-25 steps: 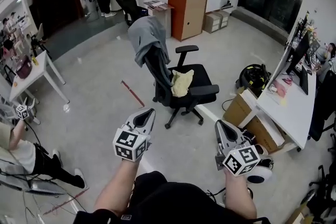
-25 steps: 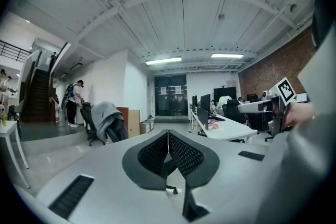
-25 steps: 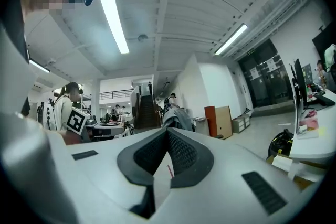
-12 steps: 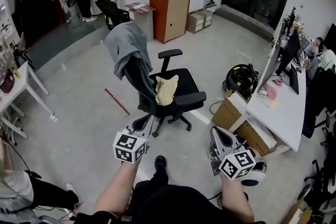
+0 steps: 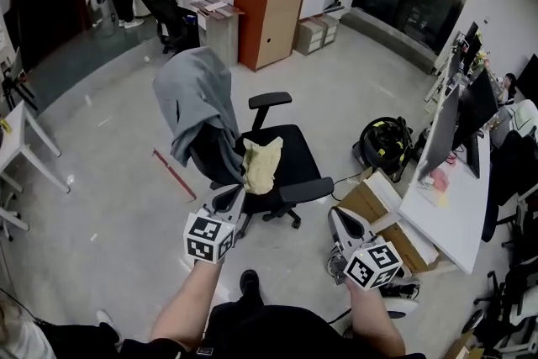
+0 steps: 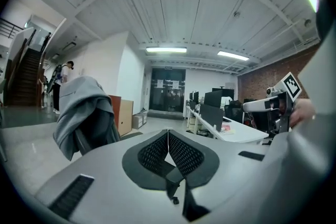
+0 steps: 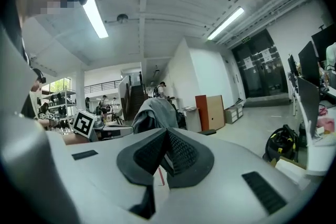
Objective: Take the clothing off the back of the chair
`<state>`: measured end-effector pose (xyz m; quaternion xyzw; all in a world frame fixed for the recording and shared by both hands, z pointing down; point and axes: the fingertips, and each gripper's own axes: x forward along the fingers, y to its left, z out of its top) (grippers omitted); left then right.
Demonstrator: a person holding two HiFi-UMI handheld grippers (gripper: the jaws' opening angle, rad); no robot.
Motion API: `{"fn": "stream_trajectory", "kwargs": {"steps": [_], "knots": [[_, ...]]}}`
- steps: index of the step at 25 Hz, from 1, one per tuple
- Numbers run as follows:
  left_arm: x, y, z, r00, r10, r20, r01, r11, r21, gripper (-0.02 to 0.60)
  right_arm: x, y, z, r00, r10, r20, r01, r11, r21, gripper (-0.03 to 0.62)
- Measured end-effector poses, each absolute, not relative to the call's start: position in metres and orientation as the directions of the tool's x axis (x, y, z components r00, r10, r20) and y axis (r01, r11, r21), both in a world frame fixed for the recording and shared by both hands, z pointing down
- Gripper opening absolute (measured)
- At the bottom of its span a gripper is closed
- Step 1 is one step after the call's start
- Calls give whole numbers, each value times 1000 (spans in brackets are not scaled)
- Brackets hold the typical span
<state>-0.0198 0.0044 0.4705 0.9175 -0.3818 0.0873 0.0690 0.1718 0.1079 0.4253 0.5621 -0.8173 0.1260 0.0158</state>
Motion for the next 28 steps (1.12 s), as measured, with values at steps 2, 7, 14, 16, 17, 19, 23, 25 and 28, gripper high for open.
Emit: {"fn": "stream_trajectory", "kwargs": {"steps": [2,7,14,16,17,19,23,25,28], "knots": [[-22,-24,470,693,-690,208,-714,-697,65,3,163,77,424,-383,-906,182,-918,352,-181,15],[-32,-75,468,692,-694,197,-716,-695,66,3,139,17,416,-414,-893,177,-907,389,-159,15],[-32,-112,480,674,-699,237,-730,-679,74,5,132,-25,425,-436,-881,186,-896,405,-179,17],[-27,-122,488,664,-703,254,-739,-668,84,5,137,-37,429,-439,-879,187,-894,406,-191,16],[-23,-127,492,659,-705,262,-744,-663,88,5,139,-44,432,-441,-878,187,-892,407,-196,17],[-17,-138,498,644,-714,273,-756,-649,87,10,144,-59,436,-450,-874,184,-887,414,-205,16],[-20,-168,497,564,-781,267,-817,-574,49,103,151,-99,445,-491,-853,176,-864,450,-227,17],[-28,-184,494,510,-821,257,-854,-518,43,116,154,-123,451,-520,-836,176,-846,476,-239,17],[-38,-202,495,436,-861,262,-896,-442,41,121,158,-160,459,-571,-800,183,-814,523,-251,17]]}}
